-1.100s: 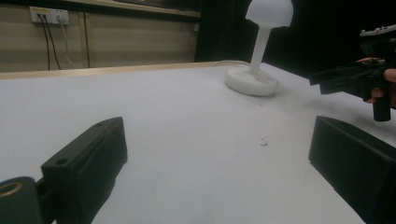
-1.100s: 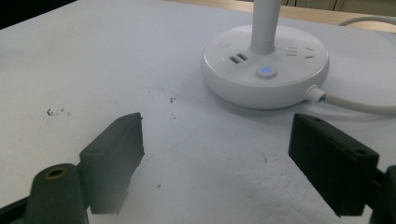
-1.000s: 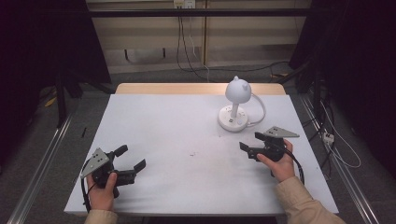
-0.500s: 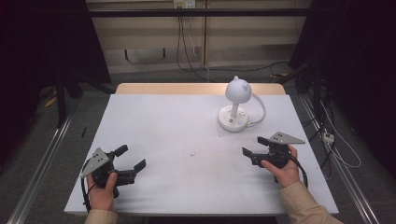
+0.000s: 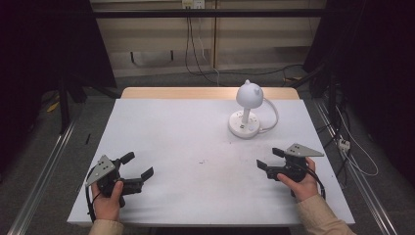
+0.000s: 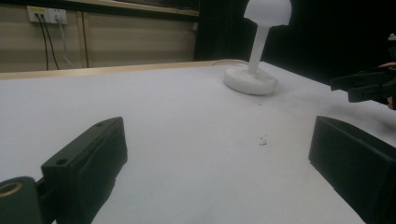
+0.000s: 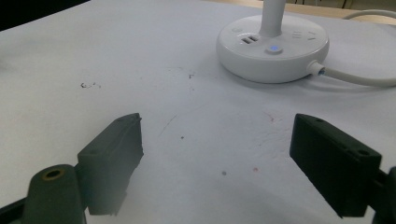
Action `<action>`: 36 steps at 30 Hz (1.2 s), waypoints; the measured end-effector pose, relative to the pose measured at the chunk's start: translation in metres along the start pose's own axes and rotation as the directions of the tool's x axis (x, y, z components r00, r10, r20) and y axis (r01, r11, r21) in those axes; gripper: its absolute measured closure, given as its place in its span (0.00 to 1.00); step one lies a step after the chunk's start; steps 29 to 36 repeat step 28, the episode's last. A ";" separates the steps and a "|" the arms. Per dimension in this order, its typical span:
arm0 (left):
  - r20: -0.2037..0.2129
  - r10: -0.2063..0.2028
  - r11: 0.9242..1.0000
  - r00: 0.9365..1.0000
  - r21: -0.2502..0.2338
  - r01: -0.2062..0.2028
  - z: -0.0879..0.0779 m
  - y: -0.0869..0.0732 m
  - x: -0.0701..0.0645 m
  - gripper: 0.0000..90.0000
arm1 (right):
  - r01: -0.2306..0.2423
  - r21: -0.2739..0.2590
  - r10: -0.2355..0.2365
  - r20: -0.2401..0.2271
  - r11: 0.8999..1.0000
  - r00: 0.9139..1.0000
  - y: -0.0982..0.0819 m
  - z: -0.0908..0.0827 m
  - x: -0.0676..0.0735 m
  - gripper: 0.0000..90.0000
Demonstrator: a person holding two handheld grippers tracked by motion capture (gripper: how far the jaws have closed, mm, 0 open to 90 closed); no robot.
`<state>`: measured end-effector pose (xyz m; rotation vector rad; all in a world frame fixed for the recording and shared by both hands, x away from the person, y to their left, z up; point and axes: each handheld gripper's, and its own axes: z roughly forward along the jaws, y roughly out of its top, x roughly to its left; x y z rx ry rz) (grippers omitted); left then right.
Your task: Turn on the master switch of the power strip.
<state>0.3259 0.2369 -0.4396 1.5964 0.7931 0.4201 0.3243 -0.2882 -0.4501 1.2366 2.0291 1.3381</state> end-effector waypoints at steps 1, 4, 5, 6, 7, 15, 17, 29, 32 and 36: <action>-0.001 -0.002 1.000 1.000 0.000 0.002 0.000 0.000 0.000 0.05 | -0.005 -0.002 0.005 -0.004 1.000 1.000 -0.001 -0.001 0.000 0.19; -0.001 0.002 1.000 1.000 -0.001 -0.002 0.000 0.001 0.000 0.05 | -0.003 -0.006 0.003 0.001 1.000 1.000 -0.002 -0.005 0.000 0.18; -0.001 0.002 1.000 1.000 -0.001 -0.002 0.000 0.001 0.000 0.05 | -0.001 -0.008 0.001 0.002 1.000 1.000 -0.002 -0.006 0.000 0.18; -0.001 0.001 1.000 1.000 -0.001 -0.001 0.000 0.001 0.000 0.05 | 0.002 -0.011 -0.002 0.001 1.000 1.000 -0.003 -0.007 0.001 0.18; 0.000 0.003 1.000 1.000 0.000 -0.003 0.000 0.001 0.000 0.05 | 0.000 -0.013 0.000 -0.002 1.000 1.000 -0.003 -0.008 0.001 0.18; 0.001 0.004 1.000 1.000 0.001 -0.004 0.001 0.000 -0.001 0.05 | 0.009 -0.013 -0.009 -0.001 1.000 1.000 -0.009 -0.012 0.002 0.17; 0.001 0.003 1.000 1.000 0.003 -0.003 0.001 0.000 -0.001 0.05 | 0.007 -0.013 -0.007 -0.003 1.000 1.000 -0.009 -0.013 0.003 0.17; -0.010 -0.002 1.000 1.000 0.018 0.002 0.004 0.000 0.000 0.05 | 0.009 -0.005 -0.009 -0.004 1.000 1.000 -0.015 -0.023 0.005 0.15; -0.010 -0.002 1.000 1.000 0.018 0.002 0.004 0.000 0.000 0.05 | 0.009 -0.005 -0.009 -0.004 1.000 1.000 -0.015 -0.023 0.005 0.15; -0.010 -0.002 1.000 1.000 0.018 0.002 0.004 0.000 0.000 0.05 | 0.009 -0.005 -0.009 -0.004 1.000 1.000 -0.015 -0.023 0.005 0.15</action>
